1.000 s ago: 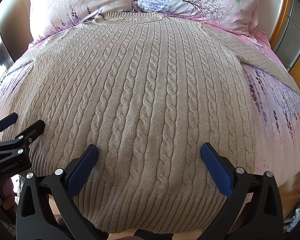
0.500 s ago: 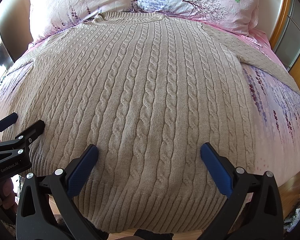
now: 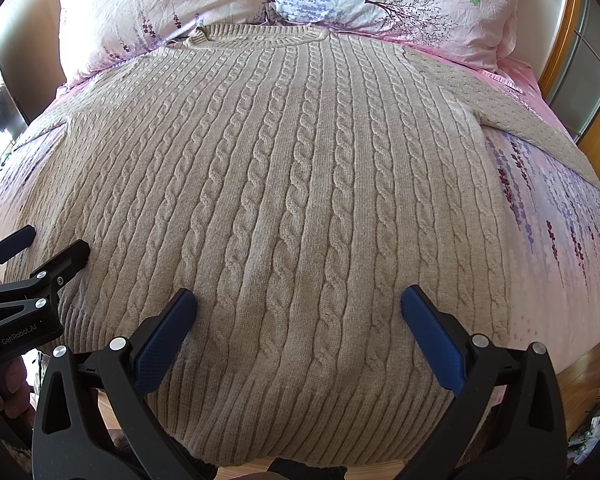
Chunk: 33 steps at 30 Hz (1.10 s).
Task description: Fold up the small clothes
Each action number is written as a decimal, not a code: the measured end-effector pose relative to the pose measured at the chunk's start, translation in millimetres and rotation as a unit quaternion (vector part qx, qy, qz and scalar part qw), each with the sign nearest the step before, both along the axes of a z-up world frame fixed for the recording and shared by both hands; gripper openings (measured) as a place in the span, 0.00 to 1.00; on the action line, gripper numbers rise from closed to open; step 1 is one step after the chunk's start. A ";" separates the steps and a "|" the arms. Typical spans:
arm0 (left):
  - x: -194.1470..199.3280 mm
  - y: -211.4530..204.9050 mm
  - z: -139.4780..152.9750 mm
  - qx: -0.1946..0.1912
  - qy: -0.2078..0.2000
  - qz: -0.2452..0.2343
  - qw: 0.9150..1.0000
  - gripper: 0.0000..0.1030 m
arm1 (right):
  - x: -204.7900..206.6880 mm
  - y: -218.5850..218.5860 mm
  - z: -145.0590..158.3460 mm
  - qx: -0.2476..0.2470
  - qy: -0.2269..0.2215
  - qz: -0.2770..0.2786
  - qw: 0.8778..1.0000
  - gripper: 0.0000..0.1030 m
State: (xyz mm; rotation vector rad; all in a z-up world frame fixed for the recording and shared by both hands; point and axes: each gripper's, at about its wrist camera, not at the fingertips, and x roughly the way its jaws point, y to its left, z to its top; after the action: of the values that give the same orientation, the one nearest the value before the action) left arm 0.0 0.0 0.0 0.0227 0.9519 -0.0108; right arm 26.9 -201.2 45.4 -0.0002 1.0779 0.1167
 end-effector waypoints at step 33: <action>47.4 8.4 9.8 -0.023 0.058 -0.019 0.998 0.98 | 31.6 -51.2 11.7 0.075 -0.034 -0.005 0.997 0.99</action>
State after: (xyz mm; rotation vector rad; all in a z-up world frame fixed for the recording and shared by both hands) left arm 47.4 8.3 9.8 -0.0022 1.0669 -0.0690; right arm 58.6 -252.4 57.1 0.1364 0.9989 0.1866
